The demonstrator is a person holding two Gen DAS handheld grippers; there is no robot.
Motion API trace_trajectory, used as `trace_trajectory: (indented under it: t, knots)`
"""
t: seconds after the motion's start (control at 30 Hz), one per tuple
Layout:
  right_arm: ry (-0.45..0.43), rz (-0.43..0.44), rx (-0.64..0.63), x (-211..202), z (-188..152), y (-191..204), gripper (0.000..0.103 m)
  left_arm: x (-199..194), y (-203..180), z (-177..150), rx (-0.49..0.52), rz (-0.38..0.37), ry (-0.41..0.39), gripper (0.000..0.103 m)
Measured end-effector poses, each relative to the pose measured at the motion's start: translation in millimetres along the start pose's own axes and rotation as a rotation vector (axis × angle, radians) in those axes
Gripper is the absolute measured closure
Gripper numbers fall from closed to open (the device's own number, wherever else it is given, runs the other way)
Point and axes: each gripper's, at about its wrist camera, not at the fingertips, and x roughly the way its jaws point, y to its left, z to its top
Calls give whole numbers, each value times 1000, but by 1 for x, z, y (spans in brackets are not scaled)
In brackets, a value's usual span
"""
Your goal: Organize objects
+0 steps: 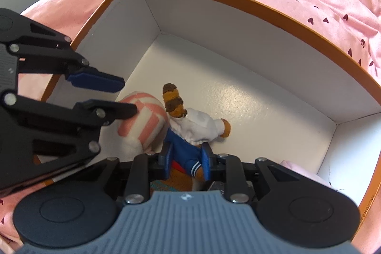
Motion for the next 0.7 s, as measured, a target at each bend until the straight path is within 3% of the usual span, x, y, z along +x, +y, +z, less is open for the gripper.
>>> trace_trajectory:
  t: [0.2,0.3,0.5,0.7]
  knots:
    - [-14,33,24,0,-3,-4,77,2,2,-2,-22,-8,-16,77]
    - [-36,3,-13,-4,-6,3,75,-2,2,-6,-56,-4,-57,77]
    - [-142,-47,-7,-19,-22,8,57,-28,-6,-26,-181,28,-214,73]
    - [-284,-116,43,-53,-49,19,57,-67,-22,-43,-191,44,-333,71]
